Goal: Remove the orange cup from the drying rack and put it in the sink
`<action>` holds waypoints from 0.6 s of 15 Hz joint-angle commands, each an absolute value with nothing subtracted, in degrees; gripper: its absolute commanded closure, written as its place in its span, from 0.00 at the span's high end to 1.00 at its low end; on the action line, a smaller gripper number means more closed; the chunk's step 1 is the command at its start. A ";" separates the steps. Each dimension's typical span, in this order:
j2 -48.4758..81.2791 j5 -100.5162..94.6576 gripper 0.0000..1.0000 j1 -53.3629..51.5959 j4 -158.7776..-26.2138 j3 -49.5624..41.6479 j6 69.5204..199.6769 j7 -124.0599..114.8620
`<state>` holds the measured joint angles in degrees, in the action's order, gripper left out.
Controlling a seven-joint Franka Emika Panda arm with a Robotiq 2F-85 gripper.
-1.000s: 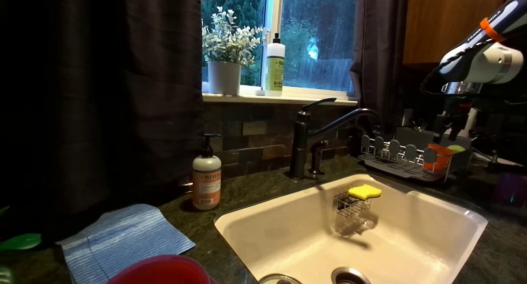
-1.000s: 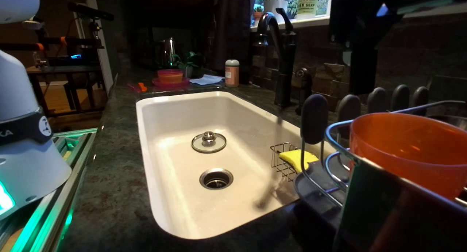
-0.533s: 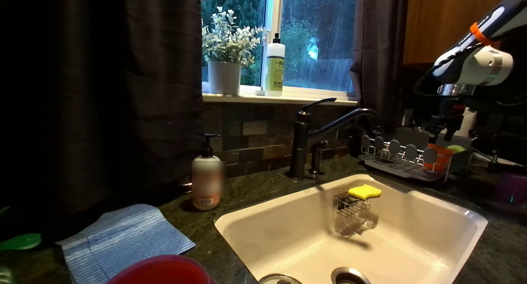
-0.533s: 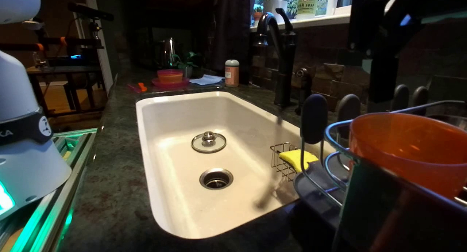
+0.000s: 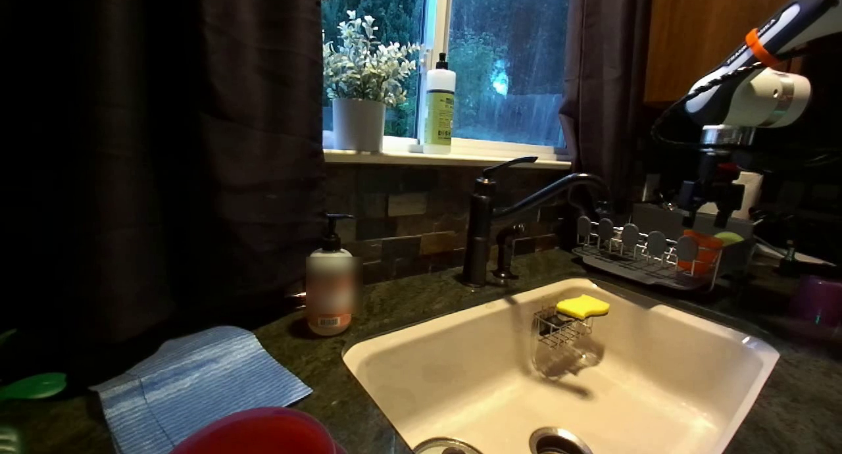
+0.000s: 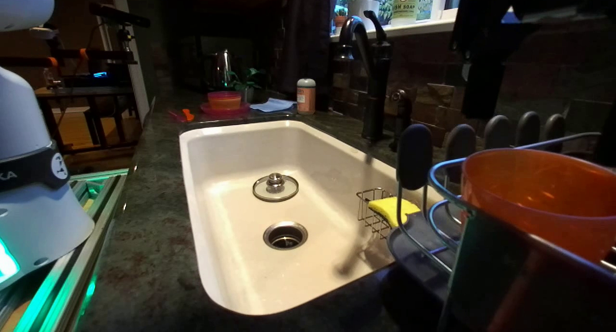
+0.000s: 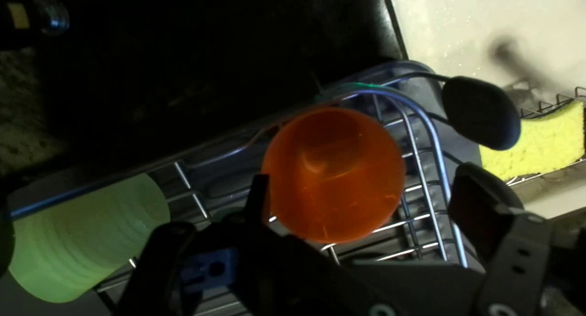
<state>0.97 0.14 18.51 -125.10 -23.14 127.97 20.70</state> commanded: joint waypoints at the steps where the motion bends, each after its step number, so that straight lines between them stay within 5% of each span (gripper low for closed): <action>1: 3.41 1.73 0.85 19.28 -122.37 -21.92 126.03 13.07; 9: 6.58 1.65 0.24 19.30 -119.99 -20.94 126.83 3.87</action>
<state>4.99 0.30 18.51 -121.54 -21.80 127.49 6.00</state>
